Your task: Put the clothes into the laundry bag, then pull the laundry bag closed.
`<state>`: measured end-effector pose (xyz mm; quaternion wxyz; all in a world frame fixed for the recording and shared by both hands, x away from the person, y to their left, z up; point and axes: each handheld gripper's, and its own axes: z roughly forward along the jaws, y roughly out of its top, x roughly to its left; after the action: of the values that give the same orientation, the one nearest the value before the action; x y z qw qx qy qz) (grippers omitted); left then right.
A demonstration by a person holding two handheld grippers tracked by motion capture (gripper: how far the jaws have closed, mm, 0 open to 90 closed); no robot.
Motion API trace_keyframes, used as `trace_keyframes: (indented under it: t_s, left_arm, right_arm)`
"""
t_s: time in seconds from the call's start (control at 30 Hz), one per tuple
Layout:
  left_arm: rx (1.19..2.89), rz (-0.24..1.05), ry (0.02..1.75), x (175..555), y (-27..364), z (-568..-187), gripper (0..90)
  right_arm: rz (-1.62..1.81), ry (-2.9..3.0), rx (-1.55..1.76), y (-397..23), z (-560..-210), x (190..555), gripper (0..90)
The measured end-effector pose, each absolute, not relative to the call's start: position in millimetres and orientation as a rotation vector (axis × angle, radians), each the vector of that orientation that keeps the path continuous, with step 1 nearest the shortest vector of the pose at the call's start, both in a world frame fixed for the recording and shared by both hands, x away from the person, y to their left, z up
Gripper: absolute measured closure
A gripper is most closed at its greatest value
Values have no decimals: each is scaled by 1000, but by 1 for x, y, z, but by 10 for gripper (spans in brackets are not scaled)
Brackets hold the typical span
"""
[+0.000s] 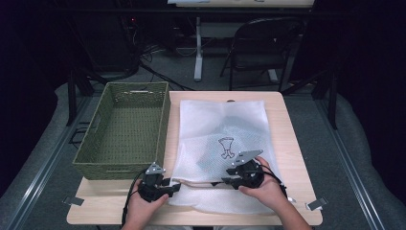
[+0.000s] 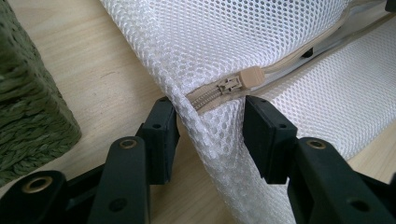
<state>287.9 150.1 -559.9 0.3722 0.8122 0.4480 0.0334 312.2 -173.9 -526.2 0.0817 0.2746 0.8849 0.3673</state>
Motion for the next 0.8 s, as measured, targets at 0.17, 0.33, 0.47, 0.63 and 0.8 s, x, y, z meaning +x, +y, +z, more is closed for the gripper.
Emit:
trace_keyframes:
  t_s: [0.17, 0.33, 0.47, 0.63, 0.8]
  left_arm:
    - [2090, 84, 1141, 289, 151, -559, 590]
    - [2084, 92, 1144, 288, 149, -559, 604]
    - [2080, 87, 1140, 288, 150, -558, 625]
    - [2078, 95, 1131, 287, 150, -556, 657]
    - [2079, 107, 1123, 287, 149, -555, 677]
  right_arm:
    - [1113, 2612, 814, -167, -524, 311, 590]
    - [1111, 2633, 824, -157, -525, 311, 561]
    - [1117, 2634, 805, -147, -524, 308, 563]
    - [1158, 2654, 804, -140, -522, 308, 577]
    - [1166, 2651, 807, -136, -523, 311, 572]
